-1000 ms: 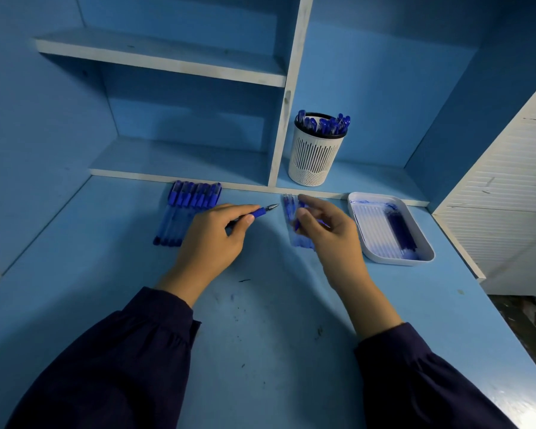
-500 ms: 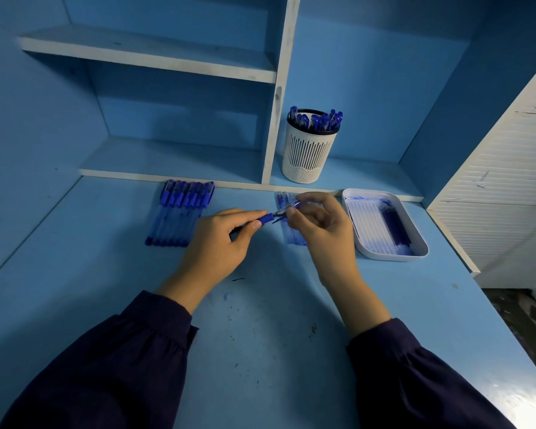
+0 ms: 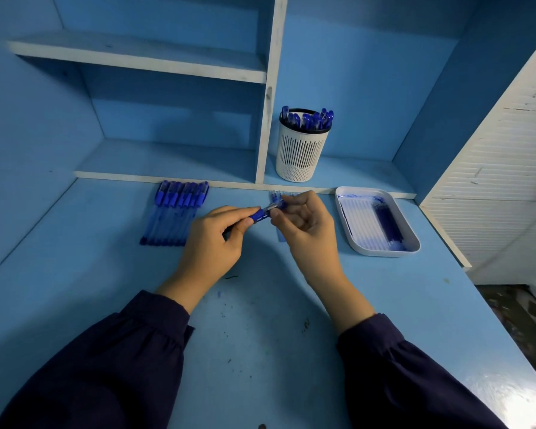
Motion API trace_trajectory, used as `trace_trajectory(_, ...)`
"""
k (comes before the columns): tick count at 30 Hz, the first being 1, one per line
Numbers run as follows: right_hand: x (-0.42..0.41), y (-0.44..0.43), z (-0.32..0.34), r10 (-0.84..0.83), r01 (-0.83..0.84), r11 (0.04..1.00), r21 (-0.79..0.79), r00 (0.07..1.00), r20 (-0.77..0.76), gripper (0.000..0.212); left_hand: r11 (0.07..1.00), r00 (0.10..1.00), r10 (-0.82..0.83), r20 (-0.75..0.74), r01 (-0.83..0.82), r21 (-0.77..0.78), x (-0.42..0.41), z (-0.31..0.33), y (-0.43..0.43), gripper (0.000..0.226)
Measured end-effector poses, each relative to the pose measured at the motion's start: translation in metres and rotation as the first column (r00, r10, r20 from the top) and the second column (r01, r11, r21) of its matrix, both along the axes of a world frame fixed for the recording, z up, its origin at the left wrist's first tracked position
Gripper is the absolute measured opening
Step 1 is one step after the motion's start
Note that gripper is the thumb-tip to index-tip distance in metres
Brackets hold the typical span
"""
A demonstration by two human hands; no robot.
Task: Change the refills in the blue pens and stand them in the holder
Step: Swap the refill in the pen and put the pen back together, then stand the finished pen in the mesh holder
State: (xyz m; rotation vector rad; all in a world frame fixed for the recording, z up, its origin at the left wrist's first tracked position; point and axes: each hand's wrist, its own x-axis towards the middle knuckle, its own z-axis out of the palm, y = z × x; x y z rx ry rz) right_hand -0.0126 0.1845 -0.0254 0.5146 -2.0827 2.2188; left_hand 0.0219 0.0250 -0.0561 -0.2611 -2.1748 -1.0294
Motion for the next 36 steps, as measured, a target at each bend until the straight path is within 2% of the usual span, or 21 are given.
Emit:
trace_trajectory(6,-0.001,0.007,0.022,-0.033,0.03,0.999,-0.024,0.988,-0.15,0.021,0.999,0.998,0.005,-0.065,-0.002,0.04,-0.007,0.01,0.01,0.028)
trace_trajectory(9,-0.006,0.018,0.03,-0.174,0.165,0.985,-0.056,0.953,-0.248,0.018,0.999,0.999,0.044,0.023,-0.044,-0.001,-0.013,0.005,0.005,0.035)
trace_trajectory(14,-0.017,0.038,0.055,-0.429,0.396,0.903,-0.166,0.812,-0.397,0.016,0.973,0.95,0.154,0.273,-0.098,-0.21,-0.026,0.002,-0.002,0.034)
trace_trajectory(18,-0.027,0.046,0.08,-0.5,0.457,0.862,-0.22,0.693,-0.519,0.018,0.938,0.886,0.205,0.416,-0.056,-0.343,-0.045,0.004,-0.001,0.041)
trace_trajectory(22,-0.049,0.047,0.108,-0.527,0.495,0.831,-0.256,0.55,-0.648,0.016,0.925,0.869,0.213,0.447,-0.033,-0.378,-0.053,0.005,0.002,0.054)
trace_trajectory(26,-0.081,0.039,0.131,-0.49,0.559,0.804,-0.203,0.43,-0.758,0.013,0.924,0.864,0.222,0.452,-0.039,-0.379,-0.058,0.003,0.002,0.056)
trace_trajectory(28,-0.1,0.032,0.134,-0.462,0.594,0.792,-0.143,0.429,-0.776,0.014,0.926,0.851,0.219,0.477,-0.028,-0.375,-0.06,0.003,0.002,0.055)
trace_trajectory(30,-0.119,0.025,0.133,-0.412,0.6,0.798,-0.058,0.473,-0.779,0.016,0.926,0.836,0.229,0.498,-0.028,-0.377,-0.061,0.002,0.002,0.056)
trace_trajectory(33,-0.148,0.017,0.121,-0.273,0.56,0.81,0.175,0.623,-0.733,0.017,0.93,0.826,0.238,0.511,-0.041,-0.366,-0.061,0.003,0.003,0.059)
trace_trajectory(36,-0.171,0.012,0.102,-0.134,0.552,0.708,0.442,0.718,-0.683,0.011,0.942,0.834,0.227,0.503,-0.056,-0.332,-0.059,0.003,0.004,0.061)
